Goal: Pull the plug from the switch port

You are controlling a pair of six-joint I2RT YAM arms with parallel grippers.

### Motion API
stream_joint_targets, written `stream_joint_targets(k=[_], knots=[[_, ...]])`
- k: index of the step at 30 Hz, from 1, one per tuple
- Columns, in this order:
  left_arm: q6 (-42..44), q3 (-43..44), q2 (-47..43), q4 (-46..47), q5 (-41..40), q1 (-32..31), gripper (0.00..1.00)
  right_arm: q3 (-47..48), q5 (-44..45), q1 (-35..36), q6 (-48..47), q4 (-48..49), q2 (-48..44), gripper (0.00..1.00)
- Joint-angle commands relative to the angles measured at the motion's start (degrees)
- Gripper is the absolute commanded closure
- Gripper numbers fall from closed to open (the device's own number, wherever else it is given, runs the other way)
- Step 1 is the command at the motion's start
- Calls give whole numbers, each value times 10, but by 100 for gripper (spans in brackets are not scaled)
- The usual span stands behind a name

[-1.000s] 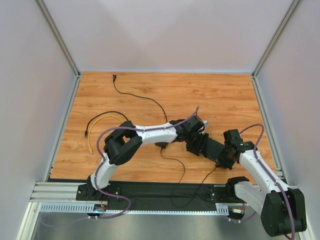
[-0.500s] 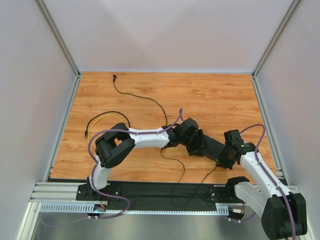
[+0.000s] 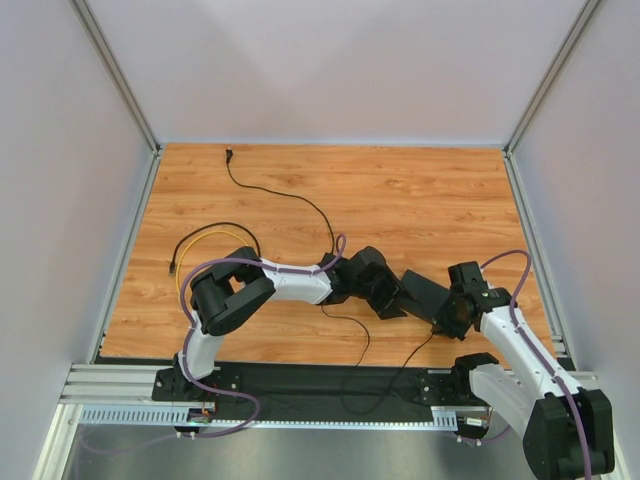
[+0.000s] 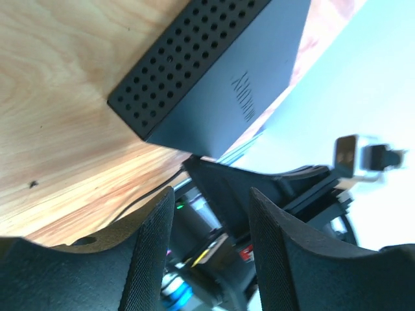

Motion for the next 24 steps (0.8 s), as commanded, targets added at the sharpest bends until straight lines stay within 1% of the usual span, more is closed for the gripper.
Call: stream_joint_targets(k=[1, 2, 5, 9, 16, 19, 24], knots=[[-77, -9, 1, 57, -27, -1, 43, -3, 16, 2, -1, 23, -15, 100], [-85, -11, 2, 69, -34, -1, 44, -3, 17, 2, -2, 24, -16, 100], [-94, -7, 10, 63, -55, -1, 45, -4, 14, 2, -3, 28, -17, 100], [-102, 7, 38, 71, -50, -1, 47, -3, 18, 2, -2, 28, -24, 100], [-98, 7, 43, 49, -60, -9, 49, -3, 21, 2, 0, 30, -24, 100], [-114, 14, 54, 54, -67, -8, 49, -6, 22, 4, 2, 33, -24, 100], [-123, 50, 91, 42, -60, -6, 52, -21, 23, 16, 16, 35, -23, 100]])
